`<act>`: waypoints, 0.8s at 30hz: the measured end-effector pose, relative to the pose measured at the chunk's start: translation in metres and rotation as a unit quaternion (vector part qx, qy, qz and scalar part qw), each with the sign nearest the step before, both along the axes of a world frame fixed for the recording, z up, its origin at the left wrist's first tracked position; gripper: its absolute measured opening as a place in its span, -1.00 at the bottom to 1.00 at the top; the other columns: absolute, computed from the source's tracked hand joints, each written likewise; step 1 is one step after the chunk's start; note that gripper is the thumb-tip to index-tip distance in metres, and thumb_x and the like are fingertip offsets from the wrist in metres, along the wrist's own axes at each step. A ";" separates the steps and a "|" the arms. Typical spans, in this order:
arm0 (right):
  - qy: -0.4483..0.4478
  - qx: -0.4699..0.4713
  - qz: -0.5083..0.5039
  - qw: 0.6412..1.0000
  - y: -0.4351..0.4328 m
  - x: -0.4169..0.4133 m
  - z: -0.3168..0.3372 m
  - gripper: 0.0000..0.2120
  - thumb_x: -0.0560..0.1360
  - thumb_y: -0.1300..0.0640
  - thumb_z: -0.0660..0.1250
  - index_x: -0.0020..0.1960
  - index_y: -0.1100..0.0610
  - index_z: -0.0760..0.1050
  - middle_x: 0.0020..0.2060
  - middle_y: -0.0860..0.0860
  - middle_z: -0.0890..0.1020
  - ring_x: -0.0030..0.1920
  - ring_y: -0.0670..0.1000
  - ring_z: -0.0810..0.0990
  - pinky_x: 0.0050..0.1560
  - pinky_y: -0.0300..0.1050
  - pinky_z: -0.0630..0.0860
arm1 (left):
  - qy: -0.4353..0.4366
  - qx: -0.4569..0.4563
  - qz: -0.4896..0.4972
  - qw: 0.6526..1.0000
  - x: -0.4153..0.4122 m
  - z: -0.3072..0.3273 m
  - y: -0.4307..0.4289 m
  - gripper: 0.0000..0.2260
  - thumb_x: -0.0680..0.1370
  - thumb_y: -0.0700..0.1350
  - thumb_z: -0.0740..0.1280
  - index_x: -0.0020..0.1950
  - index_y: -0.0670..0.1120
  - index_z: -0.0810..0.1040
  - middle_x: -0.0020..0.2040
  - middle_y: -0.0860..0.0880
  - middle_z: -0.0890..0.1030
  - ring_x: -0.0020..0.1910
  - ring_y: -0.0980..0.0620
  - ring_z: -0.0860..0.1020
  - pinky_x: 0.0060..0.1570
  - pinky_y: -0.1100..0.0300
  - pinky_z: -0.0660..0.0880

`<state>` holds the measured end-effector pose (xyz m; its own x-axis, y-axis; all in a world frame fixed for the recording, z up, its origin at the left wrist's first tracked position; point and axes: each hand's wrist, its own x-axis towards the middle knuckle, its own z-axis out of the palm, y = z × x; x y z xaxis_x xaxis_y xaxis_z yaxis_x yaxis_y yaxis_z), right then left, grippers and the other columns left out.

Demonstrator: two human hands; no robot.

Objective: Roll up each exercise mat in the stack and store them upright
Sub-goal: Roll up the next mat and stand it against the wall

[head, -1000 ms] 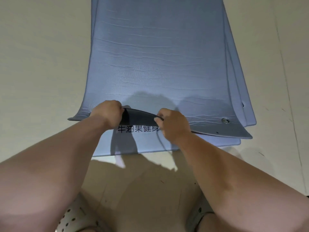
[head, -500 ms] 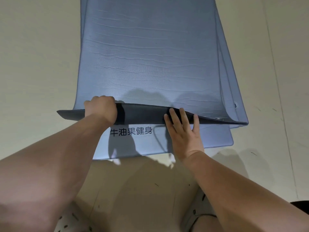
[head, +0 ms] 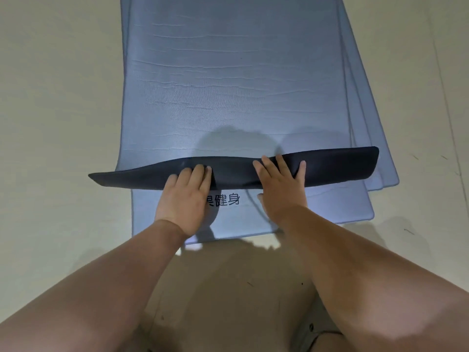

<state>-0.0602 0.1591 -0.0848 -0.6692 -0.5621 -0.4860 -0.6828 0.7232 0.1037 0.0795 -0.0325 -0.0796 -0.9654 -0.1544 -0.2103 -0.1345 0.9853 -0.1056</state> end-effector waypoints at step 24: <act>-0.022 -0.010 -0.001 1.000 0.001 -0.023 0.006 -0.36 0.67 0.14 0.23 0.67 -0.12 0.06 0.42 0.01 0.43 0.46 0.14 0.35 0.60 0.36 0.04 | -0.057 0.054 0.062 0.995 -0.036 -0.003 -0.009 -0.57 0.52 -0.24 0.24 0.40 -0.03 0.44 0.28 0.01 0.55 0.24 -0.09 0.45 0.17 0.05 0.30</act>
